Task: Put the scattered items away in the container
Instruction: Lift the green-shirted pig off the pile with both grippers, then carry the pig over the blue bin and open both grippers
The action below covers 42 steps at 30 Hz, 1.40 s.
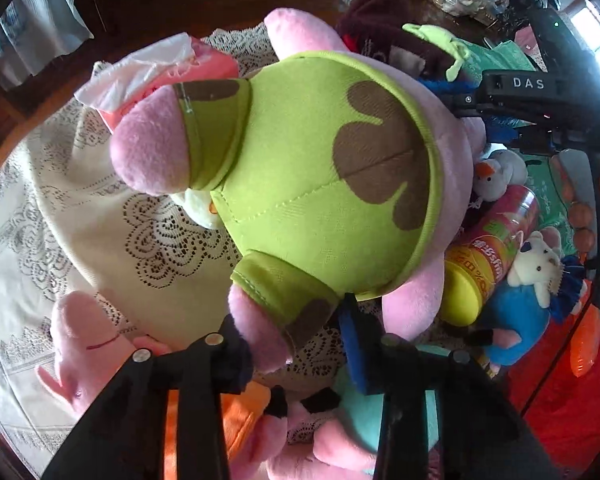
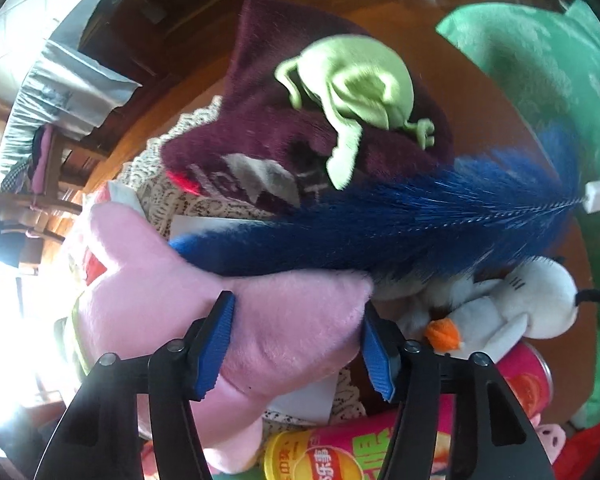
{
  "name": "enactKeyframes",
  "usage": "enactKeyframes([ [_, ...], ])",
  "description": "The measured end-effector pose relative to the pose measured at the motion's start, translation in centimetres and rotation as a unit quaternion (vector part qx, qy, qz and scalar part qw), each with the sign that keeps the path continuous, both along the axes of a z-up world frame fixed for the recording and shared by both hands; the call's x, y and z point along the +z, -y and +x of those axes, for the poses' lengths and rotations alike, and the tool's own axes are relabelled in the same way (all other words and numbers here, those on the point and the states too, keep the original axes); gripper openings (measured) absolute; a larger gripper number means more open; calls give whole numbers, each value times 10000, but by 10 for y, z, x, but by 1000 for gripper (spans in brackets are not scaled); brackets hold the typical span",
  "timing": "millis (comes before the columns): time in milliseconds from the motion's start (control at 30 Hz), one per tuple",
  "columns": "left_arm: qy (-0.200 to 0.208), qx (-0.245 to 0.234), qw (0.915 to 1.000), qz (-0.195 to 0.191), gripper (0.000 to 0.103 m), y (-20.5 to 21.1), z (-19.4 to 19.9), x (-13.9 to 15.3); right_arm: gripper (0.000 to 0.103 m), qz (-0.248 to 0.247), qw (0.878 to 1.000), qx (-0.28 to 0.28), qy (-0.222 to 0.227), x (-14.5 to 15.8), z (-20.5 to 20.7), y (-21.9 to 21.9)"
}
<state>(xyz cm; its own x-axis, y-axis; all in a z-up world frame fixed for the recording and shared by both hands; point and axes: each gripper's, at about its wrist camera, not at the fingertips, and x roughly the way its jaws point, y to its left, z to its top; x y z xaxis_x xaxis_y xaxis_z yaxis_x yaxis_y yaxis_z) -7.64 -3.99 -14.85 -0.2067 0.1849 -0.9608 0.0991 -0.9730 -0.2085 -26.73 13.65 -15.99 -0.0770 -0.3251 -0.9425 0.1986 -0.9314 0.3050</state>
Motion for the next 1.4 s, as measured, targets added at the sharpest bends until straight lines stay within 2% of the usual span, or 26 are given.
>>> enactKeyframes([
  [300, -316, 114, 9994, -124, 36, 12, 21, 54, 56, -360, 9981, 298, -396, 61, 21, 11],
  [533, -459, 682, 9959, -376, 36, 35, 68, 76, 56, -594, 9929, 835, -606, 89, 42, 61],
  [700, -522, 1176, 9903, -523, 36, 79, 115, 93, 56, -757, 9860, 1325, -665, 101, 71, 111],
  [833, -519, 1481, 9858, -593, 36, 113, 154, 97, 56, -867, 9795, 1686, -681, 107, 101, 159],
  [1167, -476, 2080, 9745, -695, 36, 223, 269, 100, 56, -991, 9665, 2284, -625, 104, 203, 291],
  [1300, -455, 2405, 9667, -748, 36, 262, 317, 101, 56, -1075, 9586, 2573, -572, 102, 242, 342],
  [1400, -405, 2755, 9572, -785, 36, 284, 349, 101, 56, -1140, 9492, 2882, -544, 102, 270, 380],
])
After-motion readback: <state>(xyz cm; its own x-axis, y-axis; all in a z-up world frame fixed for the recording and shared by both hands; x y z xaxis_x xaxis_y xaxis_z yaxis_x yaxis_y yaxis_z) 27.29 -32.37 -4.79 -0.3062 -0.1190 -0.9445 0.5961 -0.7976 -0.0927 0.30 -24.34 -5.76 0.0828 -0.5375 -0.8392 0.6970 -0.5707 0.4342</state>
